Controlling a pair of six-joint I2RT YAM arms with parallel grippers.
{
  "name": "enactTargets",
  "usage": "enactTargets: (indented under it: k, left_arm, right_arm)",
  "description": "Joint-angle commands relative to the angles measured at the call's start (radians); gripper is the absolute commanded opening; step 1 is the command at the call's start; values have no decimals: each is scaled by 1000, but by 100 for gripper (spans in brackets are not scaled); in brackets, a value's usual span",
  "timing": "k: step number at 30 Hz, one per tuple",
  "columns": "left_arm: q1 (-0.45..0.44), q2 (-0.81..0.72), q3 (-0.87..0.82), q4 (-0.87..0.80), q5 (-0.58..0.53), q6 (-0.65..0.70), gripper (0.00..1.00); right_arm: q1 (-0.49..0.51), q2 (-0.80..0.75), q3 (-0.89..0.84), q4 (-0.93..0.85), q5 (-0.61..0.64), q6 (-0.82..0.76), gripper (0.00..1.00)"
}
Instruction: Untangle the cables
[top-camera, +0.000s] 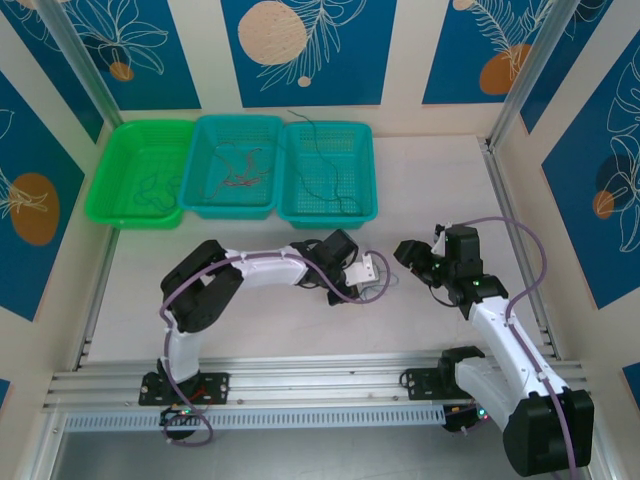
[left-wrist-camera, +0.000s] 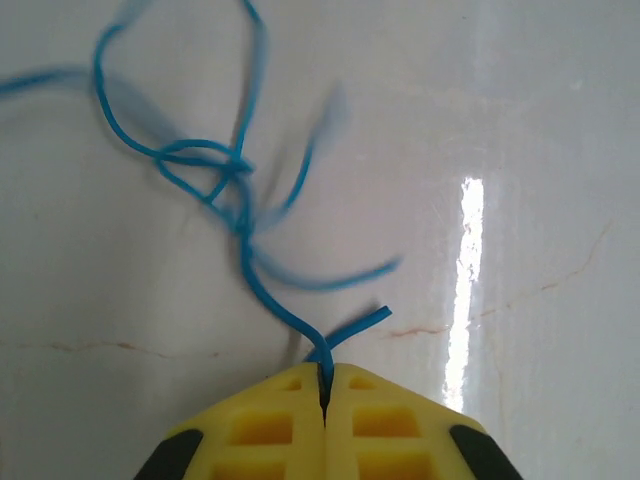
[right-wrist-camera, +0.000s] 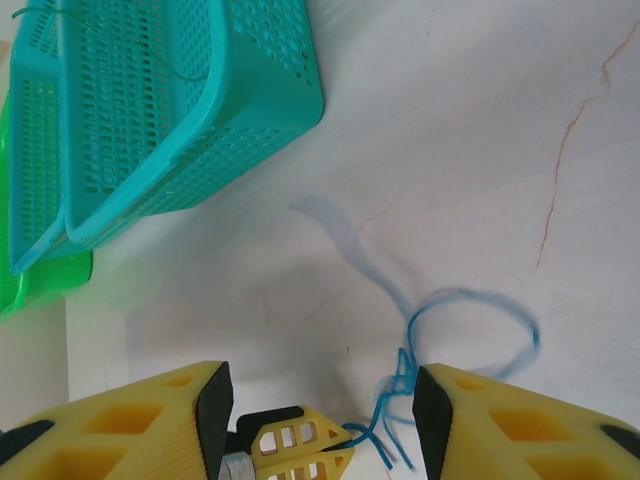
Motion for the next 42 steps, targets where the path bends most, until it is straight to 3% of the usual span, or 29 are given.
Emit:
enactTargets:
  k: [1,4,12,17,20,24,28,30,33,36,42]
  left_arm:
    - [-6,0,7,-40,50,22,0]
    - [-6,-21,-28,8,70,-2,0]
    - [-6,-77,-102,113,103,-76,0]
    - [-4,-112,-139,151,80,-138,0]
    - [-5,-125,-154,159,91,-169,0]
    - [-5,-173,-210,218,87,-211,0]
    - [-5,-220,-261,283,82,-248,0]
    - [-5,-237,-282,323,87,-266,0]
    - [-5,-258,-303,366,73,-288,0]
    - [-5,-274,-308,370,57,-292,0]
    - [-4,-325,-308,311,32,-283,0]
  right_arm:
    - [1,1,-22,-81,36,31,60]
    - [24,43,-27,-117,57,32,74]
    - [96,283,30,-76,12,44,78]
    - [103,379,47,17,-79,53,68]
    - [98,372,30,35,-58,89,65]
    - [93,344,21,7,18,107,45]
    - [152,352,66,-56,110,80,43]
    - [165,365,72,-50,99,82,44]
    - [166,377,60,1,39,78,35]
    - [166,329,56,-3,60,28,35]
    - [169,-45,-110,161,165,-130,46]
